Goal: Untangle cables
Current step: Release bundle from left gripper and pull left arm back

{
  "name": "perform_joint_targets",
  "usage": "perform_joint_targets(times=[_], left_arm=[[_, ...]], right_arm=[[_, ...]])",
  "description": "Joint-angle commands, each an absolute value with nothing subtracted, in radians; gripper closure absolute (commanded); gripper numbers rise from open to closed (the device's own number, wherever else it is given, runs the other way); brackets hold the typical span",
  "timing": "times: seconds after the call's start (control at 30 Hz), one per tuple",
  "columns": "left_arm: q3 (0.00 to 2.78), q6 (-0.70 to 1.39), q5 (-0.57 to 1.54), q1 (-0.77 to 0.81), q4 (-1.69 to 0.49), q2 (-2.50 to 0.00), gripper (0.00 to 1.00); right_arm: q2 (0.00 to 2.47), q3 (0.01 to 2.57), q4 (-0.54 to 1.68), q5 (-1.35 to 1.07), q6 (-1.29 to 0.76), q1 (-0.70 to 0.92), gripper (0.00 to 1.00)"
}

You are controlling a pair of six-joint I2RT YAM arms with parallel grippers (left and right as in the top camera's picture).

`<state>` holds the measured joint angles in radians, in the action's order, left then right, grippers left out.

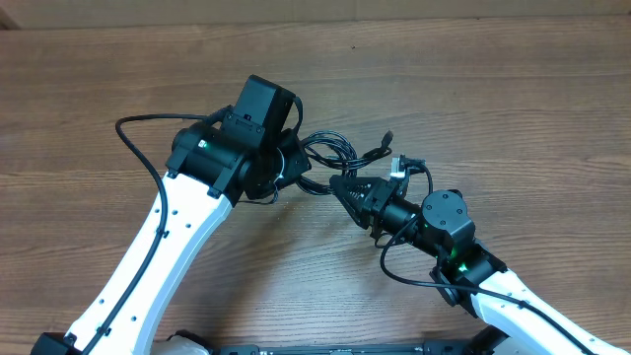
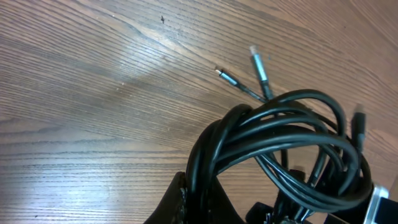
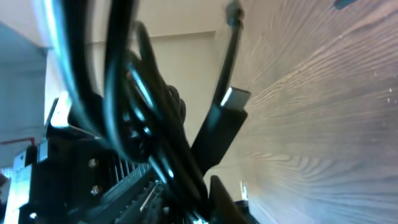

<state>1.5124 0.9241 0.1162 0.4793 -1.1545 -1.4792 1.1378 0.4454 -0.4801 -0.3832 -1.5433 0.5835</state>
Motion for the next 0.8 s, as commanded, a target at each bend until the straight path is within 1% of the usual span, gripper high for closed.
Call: perform_joint_targets(times=[0.0, 0.07, 0.13, 0.17, 0.2, 0.37, 0.43, 0.53, 0.6, 0.67, 0.7, 0.73, 0.77], left_arm=[[1.522, 0.951, 0.132, 0.495, -1.144, -1.452, 0.96], [1.522, 0.951, 0.136, 0.495, -1.145, -1.452, 0.96], [1.522, 0.951, 0.161, 0.495, -1.143, -1.452, 0.96], [1.522, 0.951, 0.168, 0.495, -1.141, -1.452, 0.96], [1.522, 0.951, 0.174, 0.495, -1.140, -1.452, 0.96], [1.522, 0.951, 0.177, 0.500, -1.139, -1.452, 0.96], [1.522, 0.950, 0.176, 0.506, -1.136, -1.452, 0.96], [1.522, 0.950, 0.173, 0.505, -1.137, -1.452, 0.96], [1.522, 0.950, 0.162, 0.505, -1.137, -1.452, 0.94], [1.522, 0.945, 0.133, 0.505, -1.137, -1.452, 0.90], [1.522, 0.942, 0.093, 0.504, -1.137, -1.452, 0.80], [1.522, 0.936, 0.061, 0.502, -1.137, -1.452, 0.72], [1.522, 0.922, 0.033, 0.498, -1.137, -1.452, 0.57]], right_arm=[[1.129, 0.460, -0.493, -0.374, -1.549, 0.588, 0.96], [1.129, 0.460, -0.493, -0.374, -1.549, 0.588, 0.95], [1.129, 0.460, -0.493, -0.366, -1.549, 0.588, 0.82], [1.129, 0.460, -0.493, -0.364, -1.549, 0.588, 0.79], [1.129, 0.460, -0.493, -0.361, -1.549, 0.588, 0.78], [1.129, 0.460, -0.497, -0.350, -1.549, 0.588, 0.79], [1.129, 0.460, -0.497, -0.344, -1.549, 0.588, 0.84], [1.129, 0.460, -0.497, -0.344, -1.549, 0.588, 0.96], [1.129, 0.460, -0.496, -0.344, -1.549, 0.588, 0.96], [1.129, 0.460, -0.496, -0.344, -1.549, 0.588, 0.96], [1.129, 0.460, -0.496, -0.344, -1.549, 0.588, 0.96], [1.129, 0.460, -0.496, -0.344, -1.549, 0.588, 0.96], [1.129, 0.460, -0.496, -0.344, -1.549, 0.588, 0.96]])
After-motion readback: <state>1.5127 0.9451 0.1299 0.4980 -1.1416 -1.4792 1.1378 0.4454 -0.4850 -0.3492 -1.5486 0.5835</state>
